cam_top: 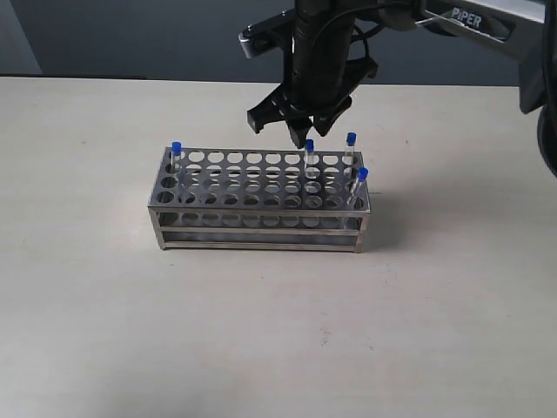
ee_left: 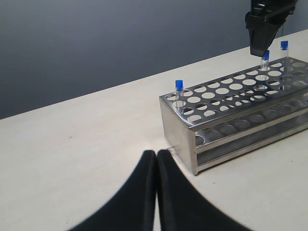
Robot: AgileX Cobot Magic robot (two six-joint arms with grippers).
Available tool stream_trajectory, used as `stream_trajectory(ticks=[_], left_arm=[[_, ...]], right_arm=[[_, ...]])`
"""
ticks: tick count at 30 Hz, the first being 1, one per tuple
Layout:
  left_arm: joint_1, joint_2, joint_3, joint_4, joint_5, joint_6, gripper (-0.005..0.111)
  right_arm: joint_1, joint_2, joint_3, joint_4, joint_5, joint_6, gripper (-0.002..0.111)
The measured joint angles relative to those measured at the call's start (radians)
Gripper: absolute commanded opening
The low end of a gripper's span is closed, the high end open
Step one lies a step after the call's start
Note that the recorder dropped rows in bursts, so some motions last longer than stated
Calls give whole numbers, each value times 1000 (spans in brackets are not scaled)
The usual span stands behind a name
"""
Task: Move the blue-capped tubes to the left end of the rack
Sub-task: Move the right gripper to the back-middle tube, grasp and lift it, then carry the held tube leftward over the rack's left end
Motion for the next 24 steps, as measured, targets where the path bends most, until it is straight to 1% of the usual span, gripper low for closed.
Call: stream_trajectory(ticks=[4,5,6,8,10,11,16,24], left_arm=[[0,0,0,0,0,0,1],[0,0,0,0,0,0,1],[0,0,0,0,0,0,1],[0,0,0,0,0,0,1],[0,0,0,0,0,0,1],[0,0,0,0,0,0,1],[0,0,0,0,0,0,1],[0,0,0,0,0,0,1]], right_arm=[[0,29,0,7,0,0,38],[0,34,0,7,0,0,36],[0,43,0,9,0,0,32],[0,51,0,9,0,0,17],[0,52,0,9,0,0,-1],[0,52,0,9,0,0,0],[0,47,0,9,0,0,0],[19,-51,2,7,10,1,0]])
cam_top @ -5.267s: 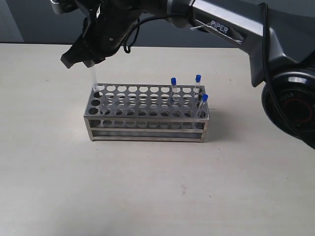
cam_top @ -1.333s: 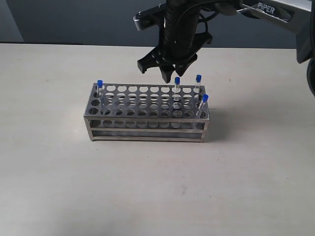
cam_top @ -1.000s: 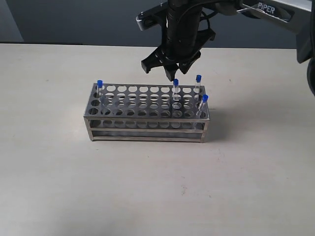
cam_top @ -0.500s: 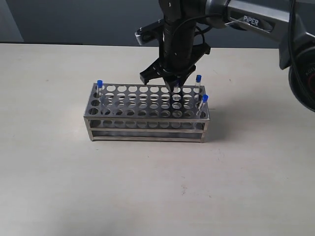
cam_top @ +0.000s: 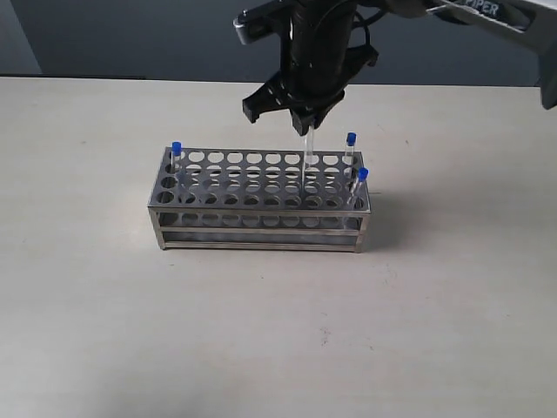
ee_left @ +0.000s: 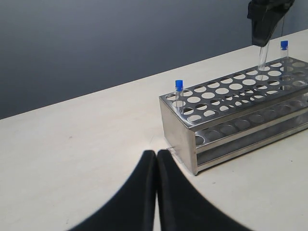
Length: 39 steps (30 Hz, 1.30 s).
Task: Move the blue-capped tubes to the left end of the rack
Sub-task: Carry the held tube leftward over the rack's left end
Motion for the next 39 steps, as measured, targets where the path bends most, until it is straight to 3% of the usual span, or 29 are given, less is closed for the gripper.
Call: stream_trajectory(ticks=[13,22,39], left_arm=[[0,0,0,0,0,0,1],[0,0,0,0,0,0,1],[0,0,0,0,0,0,1]], right_arm=[[29,-146,0,52,-2,-7,0],[35,-155,0,382,-2,-181,0],[139,29,-231,345,-2,-239,0]])
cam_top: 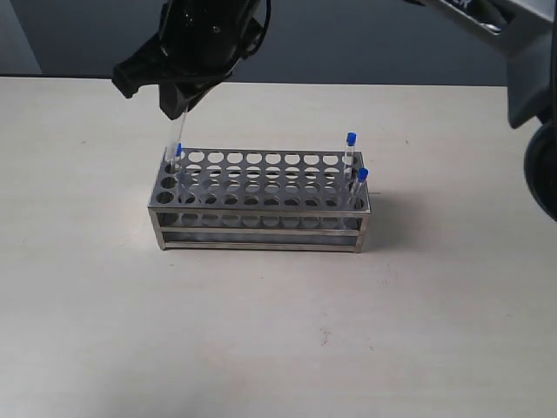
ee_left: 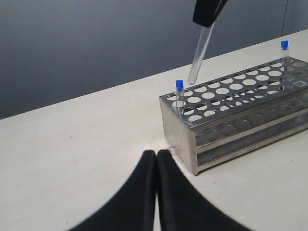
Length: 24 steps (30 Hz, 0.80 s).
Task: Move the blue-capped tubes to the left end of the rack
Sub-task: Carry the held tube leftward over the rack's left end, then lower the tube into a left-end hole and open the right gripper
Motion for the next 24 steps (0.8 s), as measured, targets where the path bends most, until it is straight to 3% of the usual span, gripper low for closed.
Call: stream_trajectory(ticks=[11,24], left_arm=[[0,0,0,0,0,0,1],[0,0,0,0,0,0,1]], right_arm=[[0,26,-6,-121,-3,-17,0],[46,40,-8,-53,-4,-80,0]])
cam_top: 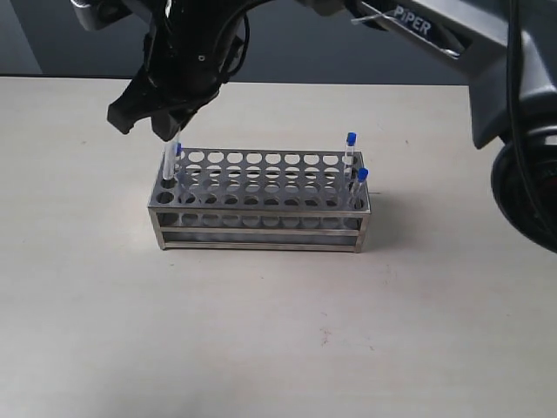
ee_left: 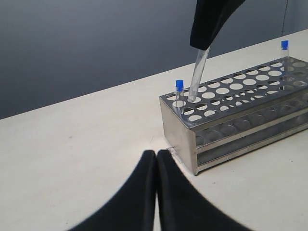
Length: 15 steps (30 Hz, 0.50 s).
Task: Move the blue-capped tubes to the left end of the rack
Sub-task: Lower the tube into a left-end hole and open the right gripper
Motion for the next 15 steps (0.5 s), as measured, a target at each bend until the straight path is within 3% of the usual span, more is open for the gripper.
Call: stream_trajectory(ticks=[15], left_arm=[[0,0,0,0,0,0,1]], right_arm=[[5,49,0,-19,-10,-5,0]])
